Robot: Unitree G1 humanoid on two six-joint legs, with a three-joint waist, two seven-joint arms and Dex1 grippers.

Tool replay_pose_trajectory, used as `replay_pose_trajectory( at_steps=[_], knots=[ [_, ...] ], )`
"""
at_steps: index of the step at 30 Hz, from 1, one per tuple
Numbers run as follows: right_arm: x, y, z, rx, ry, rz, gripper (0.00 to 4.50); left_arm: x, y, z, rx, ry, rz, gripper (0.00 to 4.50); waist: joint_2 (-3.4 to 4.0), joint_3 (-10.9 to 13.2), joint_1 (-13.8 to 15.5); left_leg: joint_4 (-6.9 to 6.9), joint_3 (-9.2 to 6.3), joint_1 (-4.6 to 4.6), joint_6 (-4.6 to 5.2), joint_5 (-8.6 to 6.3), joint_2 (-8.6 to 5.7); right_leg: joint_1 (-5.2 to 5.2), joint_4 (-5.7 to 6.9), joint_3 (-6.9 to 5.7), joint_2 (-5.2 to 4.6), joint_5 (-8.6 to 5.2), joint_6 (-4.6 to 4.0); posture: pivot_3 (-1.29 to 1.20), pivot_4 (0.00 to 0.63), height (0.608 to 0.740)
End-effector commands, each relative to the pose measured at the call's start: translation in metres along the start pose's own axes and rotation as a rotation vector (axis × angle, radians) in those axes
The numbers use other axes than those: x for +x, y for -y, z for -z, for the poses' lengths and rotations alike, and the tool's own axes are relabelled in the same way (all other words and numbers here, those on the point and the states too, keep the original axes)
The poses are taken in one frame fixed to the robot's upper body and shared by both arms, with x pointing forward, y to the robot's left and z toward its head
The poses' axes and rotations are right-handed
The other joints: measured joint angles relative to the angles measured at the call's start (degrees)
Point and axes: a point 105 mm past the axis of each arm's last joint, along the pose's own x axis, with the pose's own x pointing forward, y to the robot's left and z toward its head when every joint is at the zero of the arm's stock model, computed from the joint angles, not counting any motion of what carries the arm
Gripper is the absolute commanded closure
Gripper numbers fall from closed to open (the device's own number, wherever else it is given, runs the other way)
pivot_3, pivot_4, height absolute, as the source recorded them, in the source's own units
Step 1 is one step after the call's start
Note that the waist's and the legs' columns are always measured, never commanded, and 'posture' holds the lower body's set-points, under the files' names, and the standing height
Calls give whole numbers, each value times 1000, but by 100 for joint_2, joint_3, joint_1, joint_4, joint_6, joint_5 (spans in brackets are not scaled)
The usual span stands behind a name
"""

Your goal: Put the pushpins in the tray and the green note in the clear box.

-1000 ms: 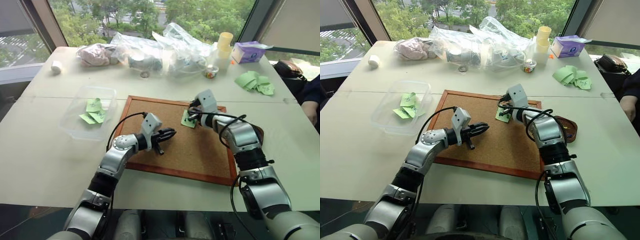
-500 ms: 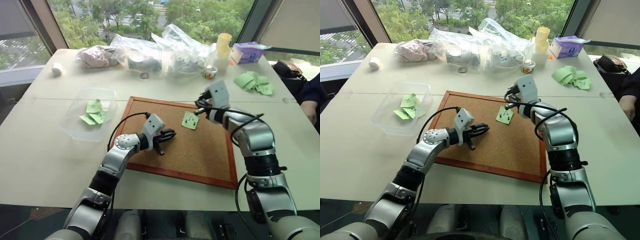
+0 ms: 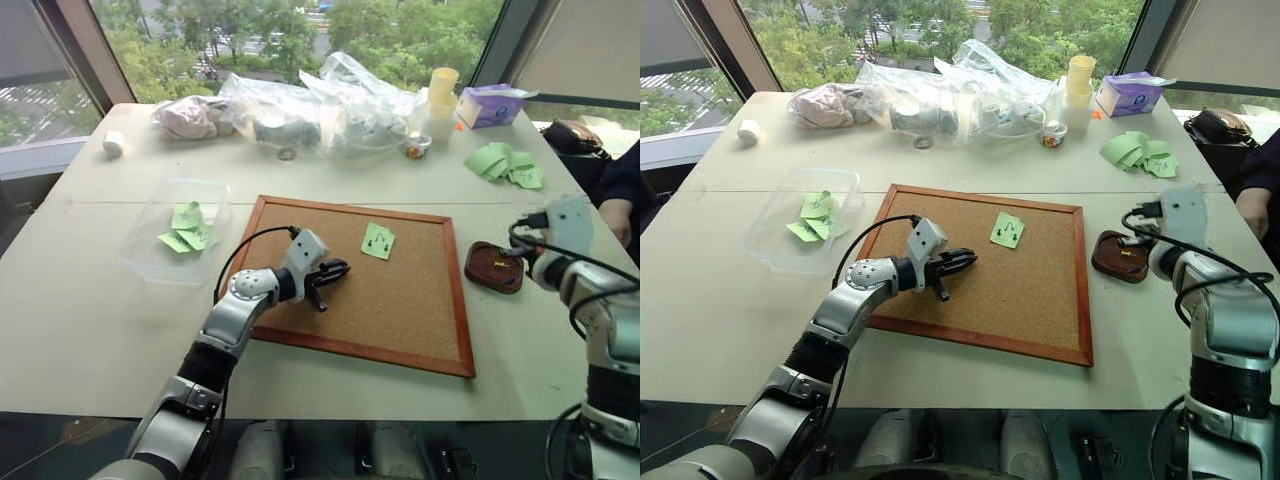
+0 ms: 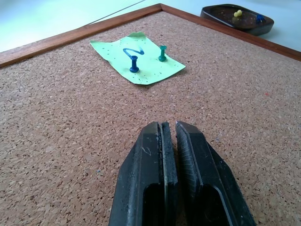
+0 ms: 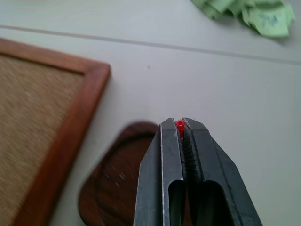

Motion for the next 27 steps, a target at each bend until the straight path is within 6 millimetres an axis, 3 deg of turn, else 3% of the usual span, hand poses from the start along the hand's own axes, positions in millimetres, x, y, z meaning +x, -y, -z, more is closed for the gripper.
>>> replay_pose_trajectory(
  at_steps=[1, 5, 8, 15, 19, 22, 27],
  knots=[
    [-5, -4, -3, -13, 28, -28, 4454, -4, -2, 26, -42, -86, -14, 3985, 8, -5, 6, -1, -1, 5, 3, -2, 0, 5, 0, 1, 0, 0, 0, 0, 150, 740],
    [-5, -8, 4, 12, 13, -47, 4454, -4, -3, 25, -38, -87, -16, 3985, 9, -5, 13, -2, -1, 9, 30, -18, 1, 9, 0, 4, 0, 0, 0, 0, 150, 740],
    [-5, -9, 8, 11, 4, -52, 3597, -4, -4, 25, -36, -88, -19, 3985, 9, -5, 16, -2, -2, 10, 31, -18, 2, 9, 0, 4, 0, 0, -1, 0, 150, 740],
    [-7, -13, 0, 7, 26, -65, 75, -5, -6, 26, -37, -88, -28, 3985, 9, -5, 16, -2, -3, 9, 32, -19, 3, 9, 0, 4, 0, -1, -1, 0, 150, 740],
    [-10, -22, -21, -18, 89, -109, 29, -5, -7, 26, -35, -85, -35, 3985, 9, -5, 15, -2, -3, 9, 35, -20, 4, 8, 0, 4, -1, -1, -1, 0, 150, 740],
    [-11, -52, -40, -40, 144, -233, 29, -5, -8, 24, -34, -81, -40, 3985, 10, -6, 8, -2, -4, 10, 37, -21, 6, 8, 0, 5, -1, 0, -2, 0, 150, 740],
    [-5, -99, -54, -66, 178, -386, 29, -4, -9, 22, -35, -74, -41, 3985, 9, -7, 13, -2, -7, 9, 40, -23, 8, 8, 0, 5, 0, -1, -2, 0, 150, 740]
  ],
)
